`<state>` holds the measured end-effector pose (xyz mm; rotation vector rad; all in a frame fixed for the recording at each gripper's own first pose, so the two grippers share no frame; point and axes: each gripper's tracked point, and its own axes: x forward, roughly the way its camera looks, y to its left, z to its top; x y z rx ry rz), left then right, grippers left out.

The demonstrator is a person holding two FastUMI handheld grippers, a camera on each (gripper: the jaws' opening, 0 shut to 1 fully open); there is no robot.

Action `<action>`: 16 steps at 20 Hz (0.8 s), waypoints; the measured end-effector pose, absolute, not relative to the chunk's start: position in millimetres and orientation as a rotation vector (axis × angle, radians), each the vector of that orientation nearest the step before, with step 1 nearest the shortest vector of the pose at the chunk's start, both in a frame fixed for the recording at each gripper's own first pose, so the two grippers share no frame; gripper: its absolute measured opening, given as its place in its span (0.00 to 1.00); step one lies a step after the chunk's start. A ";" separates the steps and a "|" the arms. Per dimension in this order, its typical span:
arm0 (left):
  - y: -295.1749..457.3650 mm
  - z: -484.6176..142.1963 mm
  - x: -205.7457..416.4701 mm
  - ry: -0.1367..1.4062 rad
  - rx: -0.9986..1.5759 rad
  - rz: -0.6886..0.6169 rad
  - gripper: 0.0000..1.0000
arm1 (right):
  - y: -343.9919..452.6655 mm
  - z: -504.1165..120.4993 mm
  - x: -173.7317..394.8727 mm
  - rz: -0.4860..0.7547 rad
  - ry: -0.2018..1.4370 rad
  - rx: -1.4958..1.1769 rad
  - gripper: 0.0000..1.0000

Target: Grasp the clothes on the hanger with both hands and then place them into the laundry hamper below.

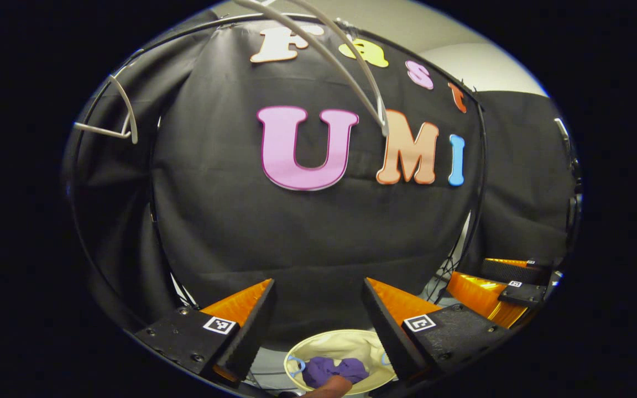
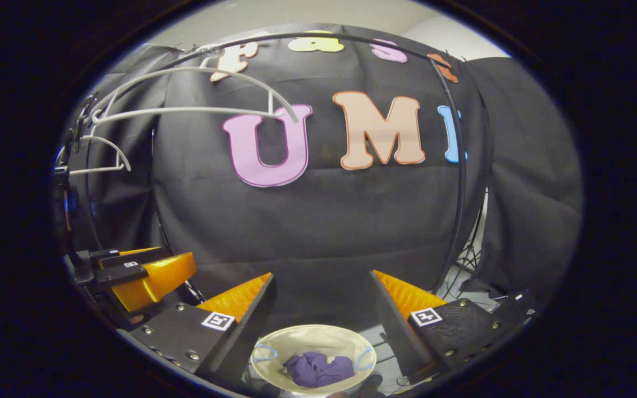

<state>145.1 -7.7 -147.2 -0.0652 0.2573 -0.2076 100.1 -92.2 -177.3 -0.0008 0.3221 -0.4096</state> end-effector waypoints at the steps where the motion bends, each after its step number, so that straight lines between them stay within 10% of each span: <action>1: -4.1 -135.6 142.7 0.238 -0.063 -0.199 0.94 | -88.6 -165.8 99.1 -0.401 0.303 0.003 1.00; 16: 5.1 -55.2 52.4 0.030 -0.049 -0.140 0.90 | -49.5 -66.4 22.2 -0.281 0.029 0.074 1.00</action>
